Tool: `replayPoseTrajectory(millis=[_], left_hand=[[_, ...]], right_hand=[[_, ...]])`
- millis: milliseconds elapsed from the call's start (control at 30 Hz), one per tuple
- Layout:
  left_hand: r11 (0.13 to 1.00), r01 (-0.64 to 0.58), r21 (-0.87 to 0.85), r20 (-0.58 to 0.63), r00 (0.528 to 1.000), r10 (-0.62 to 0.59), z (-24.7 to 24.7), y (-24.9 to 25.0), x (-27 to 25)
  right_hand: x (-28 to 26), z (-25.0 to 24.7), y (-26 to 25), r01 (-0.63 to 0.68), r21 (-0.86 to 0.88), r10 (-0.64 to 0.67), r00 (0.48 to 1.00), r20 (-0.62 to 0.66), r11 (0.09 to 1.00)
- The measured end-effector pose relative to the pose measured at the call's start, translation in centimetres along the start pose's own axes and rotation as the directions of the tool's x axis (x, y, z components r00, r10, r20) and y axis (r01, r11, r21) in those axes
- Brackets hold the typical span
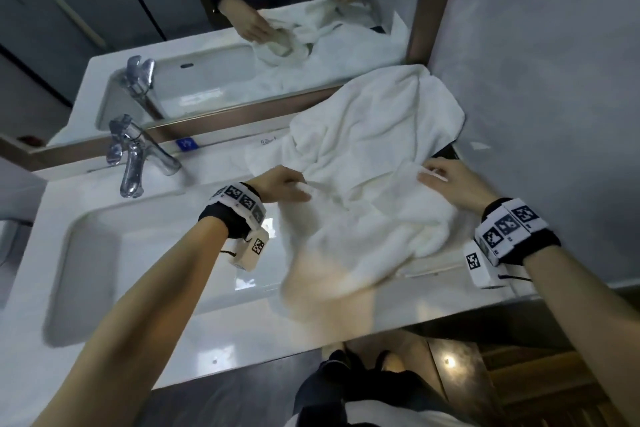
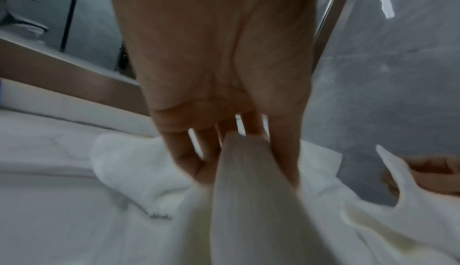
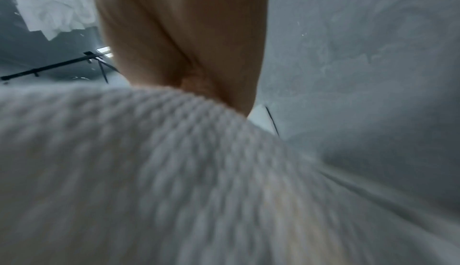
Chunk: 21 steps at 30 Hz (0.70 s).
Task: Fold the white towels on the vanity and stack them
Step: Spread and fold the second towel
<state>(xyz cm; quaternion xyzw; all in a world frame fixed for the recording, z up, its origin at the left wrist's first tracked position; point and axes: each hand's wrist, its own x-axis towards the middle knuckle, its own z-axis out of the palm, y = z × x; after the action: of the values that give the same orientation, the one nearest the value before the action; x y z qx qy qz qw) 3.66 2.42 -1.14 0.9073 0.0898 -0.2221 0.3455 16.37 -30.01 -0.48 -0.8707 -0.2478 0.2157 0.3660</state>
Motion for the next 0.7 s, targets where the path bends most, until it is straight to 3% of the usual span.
replayPoseTrajectory(millis=[67, 100, 133, 167, 233, 300, 367, 433, 533, 600, 700], left_hand=[[0.993, 0.118, 0.006, 0.241, 0.964, -0.116, -0.3, 0.0, -1.1], [0.98, 0.196, 0.034, 0.309, 0.931, -0.196, -0.3, 0.0, -1.4], [0.968, 0.247, 0.053, 0.301, 0.92, -0.251, -0.1, -0.1, -1.4], [0.962, 0.265, 0.06, 0.214, 0.938, -0.272, -0.1, -0.2, -1.3], [0.968, 0.233, 0.096, -0.095, 0.97, -0.224, 0.0, -0.4, -0.4], [0.971, 0.185, 0.15, -0.303, 0.944, -0.133, 0.4, -0.3, 0.5], [0.972, 0.169, 0.161, -0.281, 0.952, -0.119, 1.0, 0.2, 1.4], [0.95, 0.273, 0.154, -0.213, 0.948, -0.237, 1.7, 0.9, 2.4], [0.883, 0.421, 0.209, -0.172, 0.904, -0.391, 2.5, 1.3, 3.4], [0.901, 0.408, 0.147, -0.154, 0.909, -0.386, 2.4, 1.4, 3.6], [0.946, 0.304, -0.115, -0.272, 0.906, -0.324, 0.4, 1.9, 3.4]], right_hand=[[0.2, 0.0, -0.8, 0.016, -0.022, -0.012, 0.985, 0.174, 1.0], [0.3, 0.2, -1.1, 0.011, -0.056, 0.004, 0.965, 0.263, 0.998], [0.4, 0.5, -1.3, 0.011, -0.099, 0.023, 0.942, 0.336, 0.995], [0.4, 0.8, -1.6, 0.011, -0.142, 0.045, 0.919, 0.392, 0.99], [0.3, 1.7, -2.2, 0.023, -0.188, 0.066, 0.889, 0.453, 0.982], [0.2, 2.9, -2.8, 0.024, -0.211, 0.082, 0.873, 0.481, 0.977], [0.1, 3.8, -3.0, 0.022, -0.224, 0.092, 0.871, 0.483, 0.974], [-0.1, 4.4, -3.0, 0.006, -0.242, 0.11, 0.879, 0.464, 0.97], [-0.5, 4.8, -2.1, 0.008, -0.262, 0.117, 0.881, 0.458, 0.965], [-0.6, 4.7, -1.6, -0.001, -0.261, 0.106, 0.915, 0.389, 0.965], [-0.8, 3.9, -0.5, -0.057, -0.254, 0.108, 0.976, 0.19, 0.965]])
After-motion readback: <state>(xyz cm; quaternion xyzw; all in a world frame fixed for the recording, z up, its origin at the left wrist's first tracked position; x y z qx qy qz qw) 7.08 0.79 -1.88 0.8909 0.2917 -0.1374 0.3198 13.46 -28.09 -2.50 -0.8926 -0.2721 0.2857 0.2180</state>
